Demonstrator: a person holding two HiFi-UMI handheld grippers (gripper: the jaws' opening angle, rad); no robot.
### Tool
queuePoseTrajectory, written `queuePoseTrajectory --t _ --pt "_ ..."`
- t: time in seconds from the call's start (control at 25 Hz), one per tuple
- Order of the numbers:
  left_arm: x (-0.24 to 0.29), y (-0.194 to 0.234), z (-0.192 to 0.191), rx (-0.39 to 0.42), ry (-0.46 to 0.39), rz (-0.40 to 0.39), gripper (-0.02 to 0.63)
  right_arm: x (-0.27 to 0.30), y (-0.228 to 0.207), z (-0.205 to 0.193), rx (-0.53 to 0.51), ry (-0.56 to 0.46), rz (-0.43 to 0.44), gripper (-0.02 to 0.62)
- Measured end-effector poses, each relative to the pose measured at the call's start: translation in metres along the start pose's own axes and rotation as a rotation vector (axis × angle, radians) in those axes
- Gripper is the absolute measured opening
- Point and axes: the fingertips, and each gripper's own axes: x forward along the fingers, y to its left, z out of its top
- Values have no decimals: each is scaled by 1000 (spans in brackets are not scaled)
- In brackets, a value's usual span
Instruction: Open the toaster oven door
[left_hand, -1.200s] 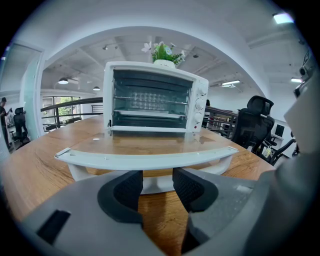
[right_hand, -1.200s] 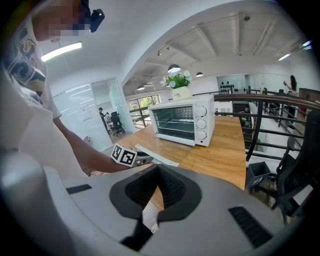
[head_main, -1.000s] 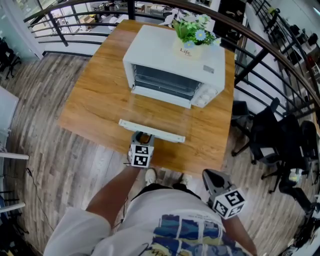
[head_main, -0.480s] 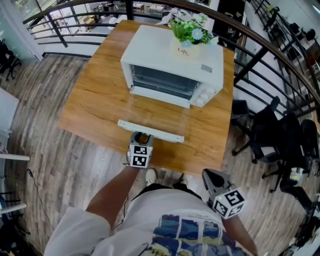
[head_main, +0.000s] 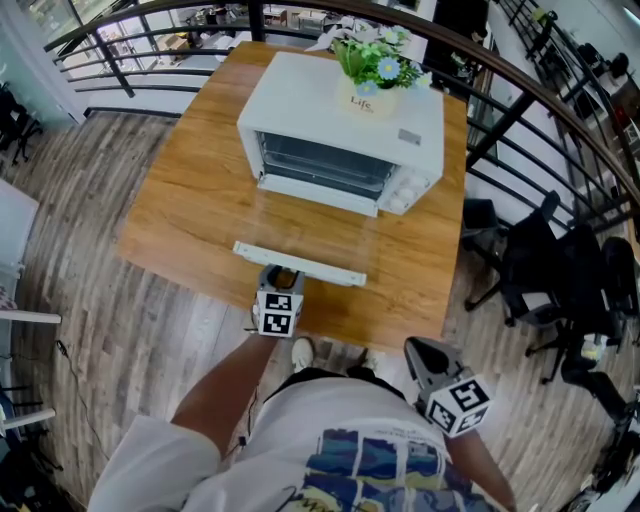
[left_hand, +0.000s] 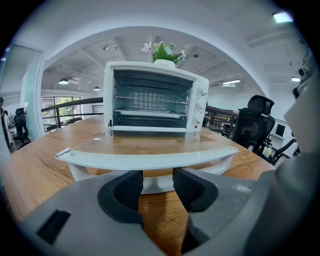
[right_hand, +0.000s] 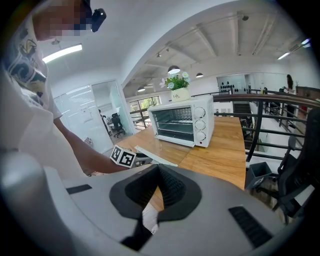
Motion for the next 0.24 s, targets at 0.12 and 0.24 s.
queuePoseTrajectory --t 0.12,0.24 --pt "0 0 0 -1 0 0 178 0 -2 1 -1 1 0 0" --pt "1 1 1 0 1 1 178 -1 -4 2 -1 4 0 0"
